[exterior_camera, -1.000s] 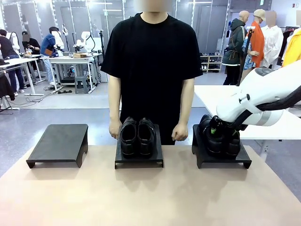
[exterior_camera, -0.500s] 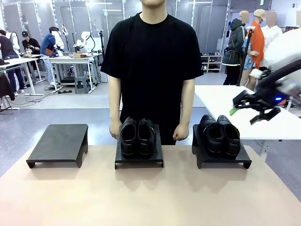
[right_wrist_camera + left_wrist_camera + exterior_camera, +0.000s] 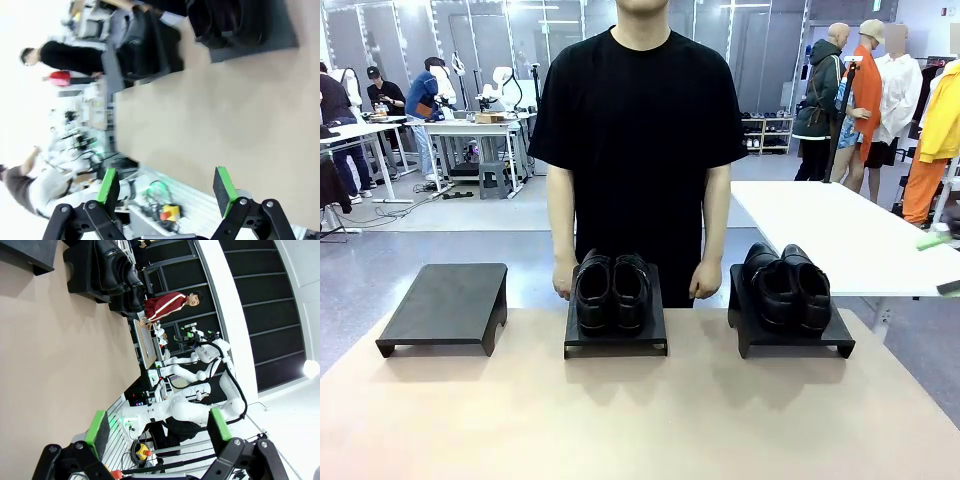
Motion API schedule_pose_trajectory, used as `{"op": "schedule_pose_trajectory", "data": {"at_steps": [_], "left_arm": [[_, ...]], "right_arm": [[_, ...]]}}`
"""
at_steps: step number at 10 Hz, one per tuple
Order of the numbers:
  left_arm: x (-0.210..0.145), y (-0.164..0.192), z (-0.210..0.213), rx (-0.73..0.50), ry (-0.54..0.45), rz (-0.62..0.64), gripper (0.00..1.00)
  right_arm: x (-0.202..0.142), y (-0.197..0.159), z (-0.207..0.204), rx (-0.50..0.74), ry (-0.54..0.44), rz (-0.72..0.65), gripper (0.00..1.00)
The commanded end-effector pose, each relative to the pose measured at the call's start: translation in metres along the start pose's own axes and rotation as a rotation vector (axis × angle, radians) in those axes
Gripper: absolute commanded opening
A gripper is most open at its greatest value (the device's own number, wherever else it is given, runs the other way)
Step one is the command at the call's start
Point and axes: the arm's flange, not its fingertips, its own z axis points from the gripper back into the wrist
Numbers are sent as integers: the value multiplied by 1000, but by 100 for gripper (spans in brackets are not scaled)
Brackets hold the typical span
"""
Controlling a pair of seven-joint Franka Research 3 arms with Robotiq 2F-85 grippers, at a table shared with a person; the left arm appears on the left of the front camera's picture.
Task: Place the shoes on the stand as instructed by the person.
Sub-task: Pick up another pair of Shoes and place it on the Shoes Stand indicated by the person.
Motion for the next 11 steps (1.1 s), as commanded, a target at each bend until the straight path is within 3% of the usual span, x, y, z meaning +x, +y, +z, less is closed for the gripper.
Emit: {"op": "schedule_pose_trajectory", "data": {"at_steps": [1,5,8,9,11], "left_arm": [[-3,-2,0,-14,5,-16,100],[-3,-2,0,-14,5,-16,100],[-3,-2,0,-14,5,-16,100],[-3,-2,0,-14,5,-16,100],[-3,-2,0,-14,5,-16,100]], "right_arm": [[-22,-40,22,153,23,-26,95],[-87,-141,66,400,-110,-173,95],[-98,-155,59,420,-171,-163,95],[-88,-149,58,418,-170,-156,95],[-107,-161,62,403,-144,-201,95]]}}
